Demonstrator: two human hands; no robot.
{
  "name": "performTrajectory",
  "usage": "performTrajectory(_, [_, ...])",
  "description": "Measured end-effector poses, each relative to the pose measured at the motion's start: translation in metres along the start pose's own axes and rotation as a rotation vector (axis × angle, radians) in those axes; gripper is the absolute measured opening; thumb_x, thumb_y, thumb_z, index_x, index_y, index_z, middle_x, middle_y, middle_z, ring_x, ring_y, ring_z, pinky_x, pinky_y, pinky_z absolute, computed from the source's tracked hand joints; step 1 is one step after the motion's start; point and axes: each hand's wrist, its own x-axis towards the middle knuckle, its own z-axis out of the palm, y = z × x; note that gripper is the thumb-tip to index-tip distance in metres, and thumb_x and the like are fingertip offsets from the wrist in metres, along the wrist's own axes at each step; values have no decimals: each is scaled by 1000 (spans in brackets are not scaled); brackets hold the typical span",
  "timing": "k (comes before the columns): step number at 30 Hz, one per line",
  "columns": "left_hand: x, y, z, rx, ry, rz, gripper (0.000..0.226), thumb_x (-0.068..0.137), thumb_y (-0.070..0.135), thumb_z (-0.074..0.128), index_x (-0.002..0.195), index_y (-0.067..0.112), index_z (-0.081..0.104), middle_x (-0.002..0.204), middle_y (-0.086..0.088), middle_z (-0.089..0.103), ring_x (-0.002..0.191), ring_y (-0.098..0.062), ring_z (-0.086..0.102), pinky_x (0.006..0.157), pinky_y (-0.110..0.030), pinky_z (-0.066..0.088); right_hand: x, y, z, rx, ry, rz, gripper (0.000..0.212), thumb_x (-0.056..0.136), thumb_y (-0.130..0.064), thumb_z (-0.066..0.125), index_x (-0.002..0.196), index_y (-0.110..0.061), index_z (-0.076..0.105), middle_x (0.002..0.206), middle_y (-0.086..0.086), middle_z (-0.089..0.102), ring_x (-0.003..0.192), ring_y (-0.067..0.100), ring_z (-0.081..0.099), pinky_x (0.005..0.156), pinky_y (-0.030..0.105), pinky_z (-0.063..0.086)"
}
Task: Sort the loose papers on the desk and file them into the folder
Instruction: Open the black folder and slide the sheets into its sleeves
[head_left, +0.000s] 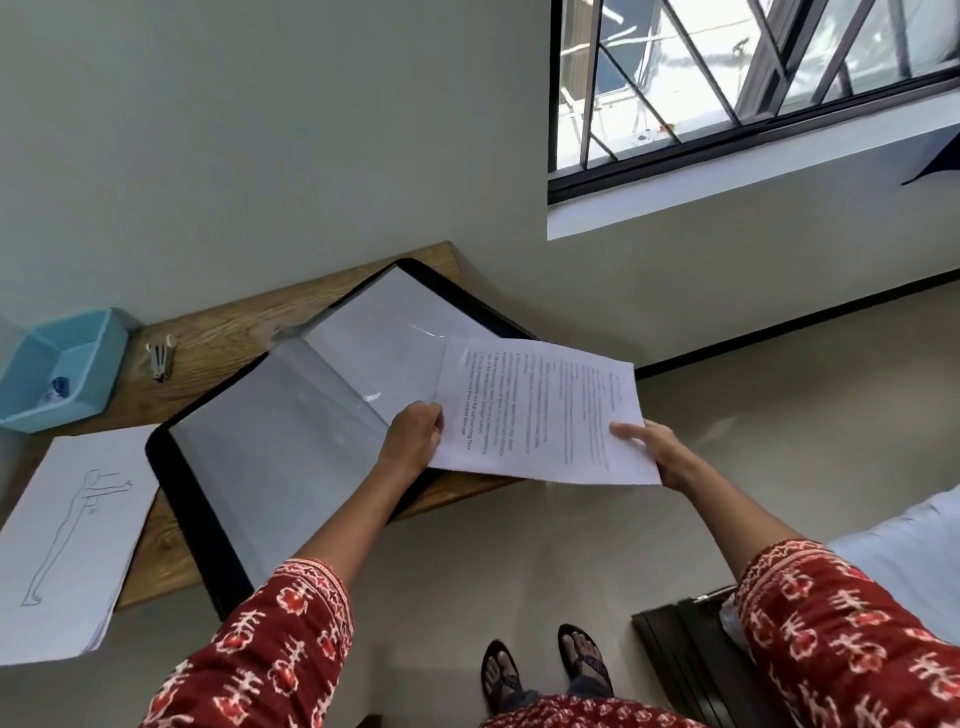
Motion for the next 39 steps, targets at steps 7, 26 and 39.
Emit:
performTrajectory(7, [2,14,1,-32,25,-49,13,87,-1,51,95,-1,61,96,-16,62,87,-27,59,70,-27,42,-10,-34,-1,-151,-57,-138,33,83,15,55,112,-2,55,105,13,63,85,23,64,57,24,56])
performTrajectory(26, [18,50,-34,-1086,-429,-247,29,96,25,52,123,16,54,116,-8,64,105,-26,62,81,-38,55,-46,-64,-46,210,-55,-54,24,89,16,43,93,-3,57,87,9,61,56,10,66,44,14,49])
performTrajectory(39, [2,-17,-66,-1158,-100,-404,32,89,-13,36,67,2,53,92,-13,61,75,-20,60,46,-16,50,-10,-84,15,30,50,-289,33,89,-3,33,99,-13,63,107,10,64,89,25,63,76,28,47])
